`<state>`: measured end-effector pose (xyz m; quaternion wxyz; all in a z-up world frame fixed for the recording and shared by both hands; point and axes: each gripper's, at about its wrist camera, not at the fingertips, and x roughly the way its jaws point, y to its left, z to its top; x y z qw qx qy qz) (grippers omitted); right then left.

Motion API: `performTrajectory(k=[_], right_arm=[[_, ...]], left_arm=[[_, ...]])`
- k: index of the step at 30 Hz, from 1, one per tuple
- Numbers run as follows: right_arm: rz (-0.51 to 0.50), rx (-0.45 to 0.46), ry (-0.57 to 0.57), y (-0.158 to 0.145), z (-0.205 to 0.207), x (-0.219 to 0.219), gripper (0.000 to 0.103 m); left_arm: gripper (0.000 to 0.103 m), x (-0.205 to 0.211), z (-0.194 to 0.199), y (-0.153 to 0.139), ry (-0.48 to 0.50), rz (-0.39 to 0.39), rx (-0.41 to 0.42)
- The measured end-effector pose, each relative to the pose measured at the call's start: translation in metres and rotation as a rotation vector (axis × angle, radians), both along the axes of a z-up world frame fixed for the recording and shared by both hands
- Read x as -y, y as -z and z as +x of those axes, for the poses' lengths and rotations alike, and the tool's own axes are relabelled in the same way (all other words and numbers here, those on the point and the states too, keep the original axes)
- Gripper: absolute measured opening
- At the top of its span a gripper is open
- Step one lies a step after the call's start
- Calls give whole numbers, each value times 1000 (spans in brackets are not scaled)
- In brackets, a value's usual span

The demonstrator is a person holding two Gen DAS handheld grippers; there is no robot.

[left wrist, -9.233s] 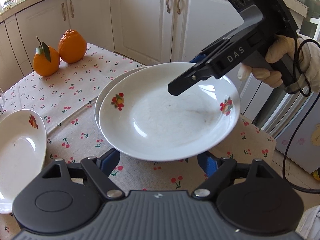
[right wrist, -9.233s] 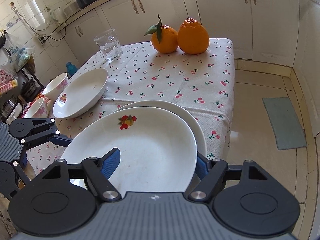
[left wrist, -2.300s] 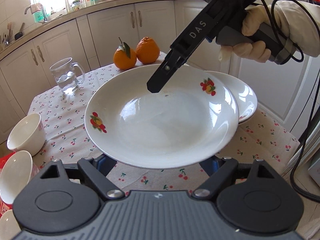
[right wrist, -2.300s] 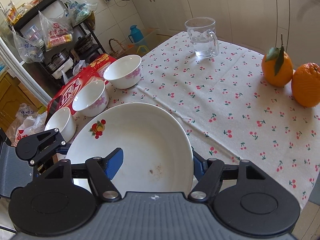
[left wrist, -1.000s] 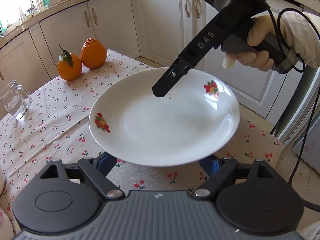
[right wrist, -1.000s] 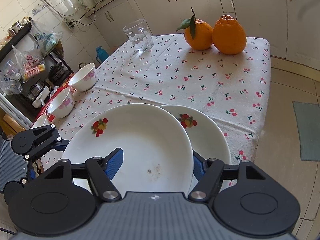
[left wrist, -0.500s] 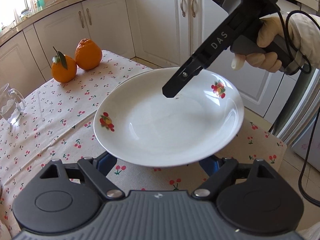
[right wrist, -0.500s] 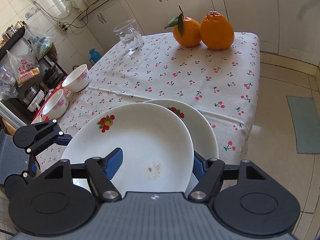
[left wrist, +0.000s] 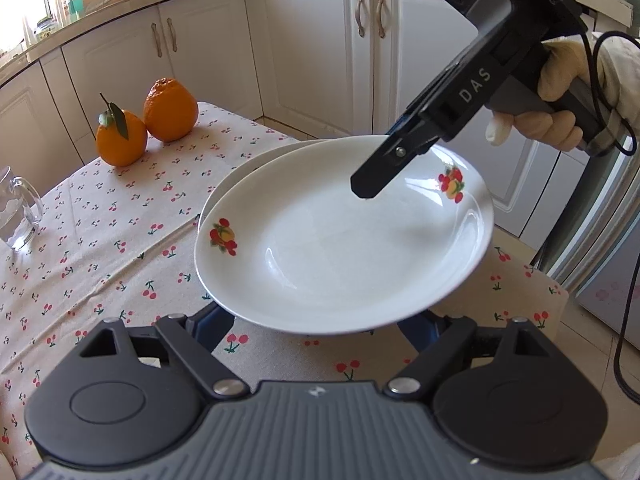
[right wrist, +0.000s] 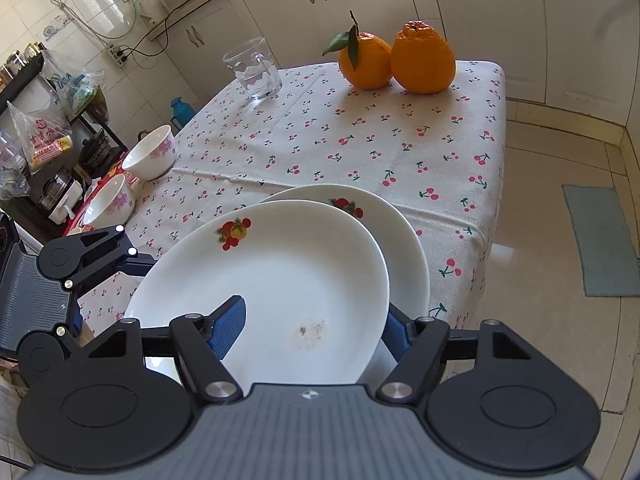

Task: Organize plates and bowls
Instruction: 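Lower the flower-decal plate onto the stack and open the right tool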

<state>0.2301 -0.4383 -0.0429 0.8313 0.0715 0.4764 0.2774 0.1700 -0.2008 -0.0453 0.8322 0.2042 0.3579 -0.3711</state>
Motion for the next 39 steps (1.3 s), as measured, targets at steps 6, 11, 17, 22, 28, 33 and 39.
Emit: performTrajectory(k=[6, 11, 17, 22, 28, 33, 39], right_arm=[[-8, -2, 16, 0, -9, 2, 76], [-11, 8, 31, -2, -20, 4, 76], [-19, 22, 48, -6, -30, 2, 77], [-39, 29, 63, -10, -37, 1, 77], [-78, 29, 69, -12, -44, -6, 77], [-105, 29, 82, -12, -48, -12, 80], [-127, 23, 94, -12, -49, -16, 80]], left_arm=[[89, 0, -1, 1, 8, -4, 11], [89, -2, -3, 0, 8, -10, 12], [89, -4, -3, -1, 5, -18, 11], [89, -4, -3, -1, 4, -22, 11], [89, -5, -4, -2, 3, -30, 10], [89, -6, -3, -1, -1, -36, 4], [89, -4, -3, 0, 4, -44, 3]])
